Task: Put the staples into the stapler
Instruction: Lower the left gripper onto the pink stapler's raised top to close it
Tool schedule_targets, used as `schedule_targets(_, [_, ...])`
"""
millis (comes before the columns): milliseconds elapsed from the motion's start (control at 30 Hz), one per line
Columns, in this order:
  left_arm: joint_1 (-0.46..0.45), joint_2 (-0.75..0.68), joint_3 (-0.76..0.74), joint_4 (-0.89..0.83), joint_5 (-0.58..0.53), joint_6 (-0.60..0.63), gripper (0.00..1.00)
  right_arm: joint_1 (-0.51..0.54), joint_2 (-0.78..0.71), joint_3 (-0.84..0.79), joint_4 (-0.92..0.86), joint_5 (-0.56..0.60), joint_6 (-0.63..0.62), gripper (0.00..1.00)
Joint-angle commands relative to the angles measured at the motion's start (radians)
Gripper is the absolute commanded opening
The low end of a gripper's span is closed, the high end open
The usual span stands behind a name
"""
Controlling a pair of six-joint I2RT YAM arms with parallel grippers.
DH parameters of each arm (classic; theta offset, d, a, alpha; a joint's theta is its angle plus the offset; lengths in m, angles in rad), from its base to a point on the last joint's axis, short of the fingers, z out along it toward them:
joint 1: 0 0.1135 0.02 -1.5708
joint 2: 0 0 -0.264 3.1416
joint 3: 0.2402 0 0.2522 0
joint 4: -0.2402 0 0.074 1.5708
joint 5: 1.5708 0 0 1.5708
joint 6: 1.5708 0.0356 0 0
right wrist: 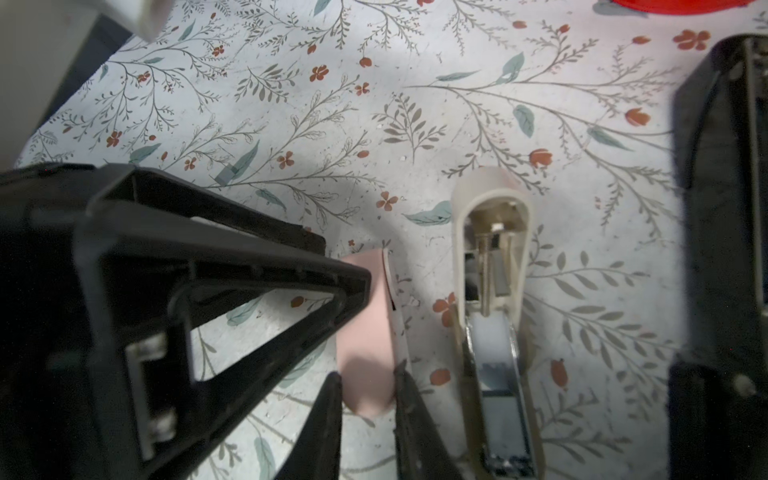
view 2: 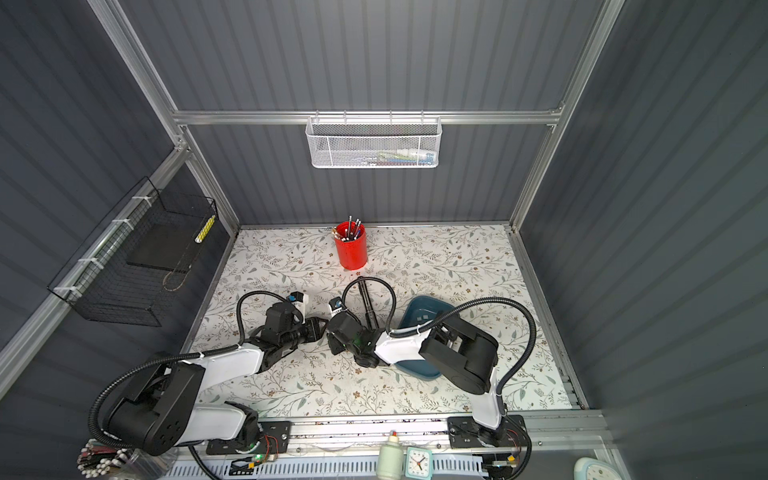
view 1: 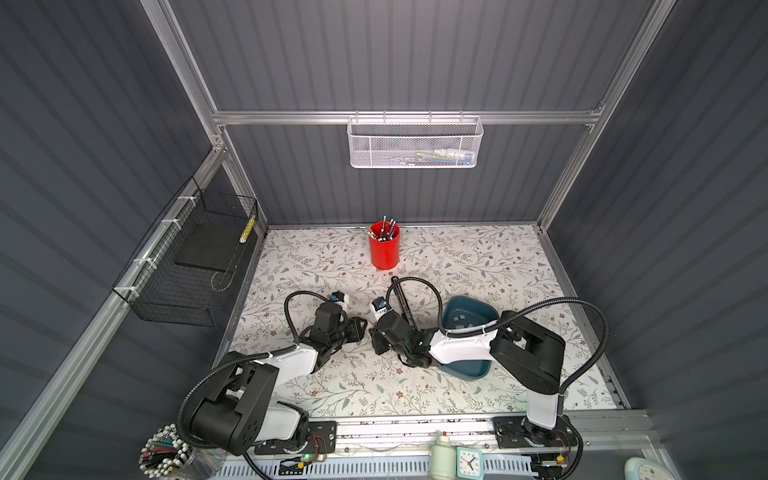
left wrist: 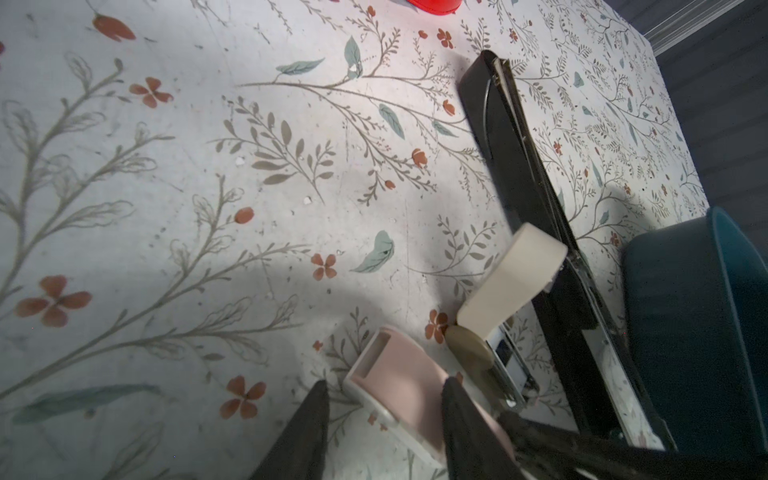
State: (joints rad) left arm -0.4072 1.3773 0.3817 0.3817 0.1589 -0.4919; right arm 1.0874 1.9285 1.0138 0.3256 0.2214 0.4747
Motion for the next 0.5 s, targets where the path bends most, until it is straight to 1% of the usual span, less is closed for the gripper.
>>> schedule_targets(0, [-0.007, 0.04, -0.001, 0.013, 0.012, 0.014, 0.45, -0.002, 0.082, -0.035, -0.071, -0.011, 0.027, 0.22])
schedule_targets(200, [-0.011, 0.075, 0.002, 0.03, 0.005, 0.016, 0.44, -0.002, 0.107, 0.002, -0.141, 0.003, 0.039, 0.21])
schedule_targets(300, [-0.013, 0.076, -0.001, 0.031, -0.005, 0.016, 0.44, -0.003, 0.089, -0.012, -0.135, 0.005, 0.036, 0.22])
schedule_targets(333, [-0.013, 0.073, 0.002, 0.023, -0.01, 0.016, 0.44, -0.002, 0.078, -0.013, -0.136, 0.007, 0.032, 0.23])
schedule_targets(400, [-0.013, 0.058, 0.012, -0.007, -0.032, 0.012, 0.45, -0.002, 0.042, -0.012, -0.142, 0.011, 0.012, 0.3])
schedule_targets(467, [-0.013, 0.038, 0.027, -0.042, -0.063, 0.009, 0.45, -0.002, 0.006, 0.0, -0.149, 0.012, -0.013, 0.33])
